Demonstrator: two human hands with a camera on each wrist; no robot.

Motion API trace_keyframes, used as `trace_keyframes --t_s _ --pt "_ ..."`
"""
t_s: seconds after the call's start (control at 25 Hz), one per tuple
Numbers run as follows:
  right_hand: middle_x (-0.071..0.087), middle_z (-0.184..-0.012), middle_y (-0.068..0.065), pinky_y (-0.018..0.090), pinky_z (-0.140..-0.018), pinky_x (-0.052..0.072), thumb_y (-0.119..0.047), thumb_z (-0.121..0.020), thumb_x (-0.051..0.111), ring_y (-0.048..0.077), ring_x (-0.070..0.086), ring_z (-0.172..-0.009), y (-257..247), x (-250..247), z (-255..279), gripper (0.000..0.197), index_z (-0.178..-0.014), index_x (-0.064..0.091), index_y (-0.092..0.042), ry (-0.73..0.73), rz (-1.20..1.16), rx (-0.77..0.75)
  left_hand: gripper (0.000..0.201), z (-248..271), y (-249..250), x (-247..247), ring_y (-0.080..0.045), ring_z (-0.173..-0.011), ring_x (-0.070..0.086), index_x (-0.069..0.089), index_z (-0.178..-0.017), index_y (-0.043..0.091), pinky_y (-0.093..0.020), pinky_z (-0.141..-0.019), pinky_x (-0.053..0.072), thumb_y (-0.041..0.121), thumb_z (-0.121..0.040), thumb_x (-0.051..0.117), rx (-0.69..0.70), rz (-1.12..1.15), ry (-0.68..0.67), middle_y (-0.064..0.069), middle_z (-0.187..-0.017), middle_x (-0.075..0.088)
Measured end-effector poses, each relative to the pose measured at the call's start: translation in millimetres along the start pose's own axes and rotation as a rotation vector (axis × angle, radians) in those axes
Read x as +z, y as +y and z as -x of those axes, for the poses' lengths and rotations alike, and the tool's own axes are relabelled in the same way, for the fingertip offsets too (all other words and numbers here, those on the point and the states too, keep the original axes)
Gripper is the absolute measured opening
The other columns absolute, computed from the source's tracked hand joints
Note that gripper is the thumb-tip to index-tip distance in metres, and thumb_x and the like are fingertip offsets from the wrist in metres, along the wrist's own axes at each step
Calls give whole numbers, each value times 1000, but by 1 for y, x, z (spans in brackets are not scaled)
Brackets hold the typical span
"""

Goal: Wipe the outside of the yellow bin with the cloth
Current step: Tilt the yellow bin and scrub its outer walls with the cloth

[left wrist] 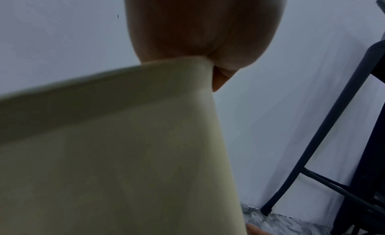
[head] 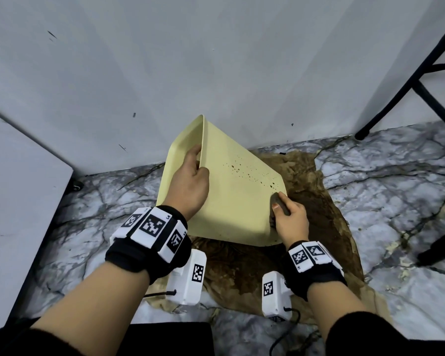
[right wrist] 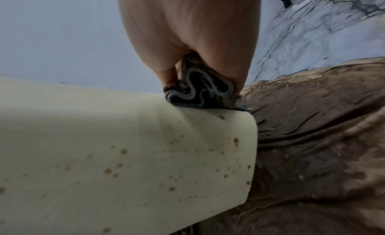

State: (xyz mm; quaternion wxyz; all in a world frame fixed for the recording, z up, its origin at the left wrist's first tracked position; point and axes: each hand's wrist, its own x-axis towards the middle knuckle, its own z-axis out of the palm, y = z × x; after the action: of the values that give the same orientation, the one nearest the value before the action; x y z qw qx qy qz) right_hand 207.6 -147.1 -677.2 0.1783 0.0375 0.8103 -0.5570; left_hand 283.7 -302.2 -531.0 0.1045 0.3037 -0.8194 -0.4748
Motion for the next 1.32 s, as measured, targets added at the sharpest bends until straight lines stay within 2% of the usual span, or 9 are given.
trace_keyframes --t_s 0.12,0.32,0.56,0.64,0.8,0.96,1.08,1.24,1.32 --pt "47 -125 6 36 -108 32 -23 -89 52 29 42 -119 -20 8 11 35 -124 54 -25 -24 -8 -76 43 1 -3 5 3 -70 48 34 -136 23 2 -52 35 15 -95 33 24 6 47 18 -82 51" --pt "52 -117 7 35 -103 35 -20 -85 56 27 45 -113 -84 32 48 35 -119 58 -27 -83 -72 -393 42 -2 -2 9 -13 -78 55 43 -132 22 0 -55 36 12 -92 36 22 76 117 -2 -96 63" --pt "54 -117 5 21 -97 28 -19 -86 55 21 43 -109 -99 38 59 35 -119 58 -29 -150 -40 -520 42 4 -4 11 -2 -92 47 40 -134 20 12 -58 26 9 -93 35 45 50 110 12 -98 51" --pt "54 -117 4 23 -99 29 -19 -87 55 21 43 -110 -86 39 48 34 -119 58 -30 -151 -24 -491 43 3 -8 9 -1 -80 48 37 -136 20 10 -56 28 11 -94 34 36 17 114 14 -92 51" --pt "53 -116 6 39 -106 37 -20 -87 55 28 47 -113 -48 31 14 31 -116 60 -29 -80 -46 -307 45 0 -16 3 0 -63 47 35 -138 22 -2 -52 36 14 -94 32 20 -19 111 12 -77 54" --pt "50 -123 9 40 -108 33 -23 -89 51 31 45 -117 -3 8 -12 31 -119 58 -29 -14 28 -66 43 1 -17 -1 24 -55 46 35 -137 21 5 -53 34 13 -94 33 12 -33 114 25 -78 48" --pt "48 -126 9 43 -109 33 -25 -89 50 33 44 -119 7 0 -15 32 -120 56 -29 16 31 47 43 0 -16 -1 26 -51 44 36 -137 22 5 -53 34 13 -94 34 3 -13 109 26 -76 47" --pt "45 -131 8 37 -108 31 -22 -90 48 33 40 -121 -20 8 0 34 -123 54 -27 -9 32 -18 44 -1 -16 2 26 -52 43 36 -137 20 6 -52 33 12 -94 34 9 -9 123 26 -75 45" --pt "45 -131 7 30 -104 27 -19 -90 48 30 37 -121 -49 23 17 35 -124 53 -26 -57 37 -168 44 -2 -16 4 12 -58 51 36 -137 21 1 -52 35 13 -94 34 16 -3 123 16 -76 53"
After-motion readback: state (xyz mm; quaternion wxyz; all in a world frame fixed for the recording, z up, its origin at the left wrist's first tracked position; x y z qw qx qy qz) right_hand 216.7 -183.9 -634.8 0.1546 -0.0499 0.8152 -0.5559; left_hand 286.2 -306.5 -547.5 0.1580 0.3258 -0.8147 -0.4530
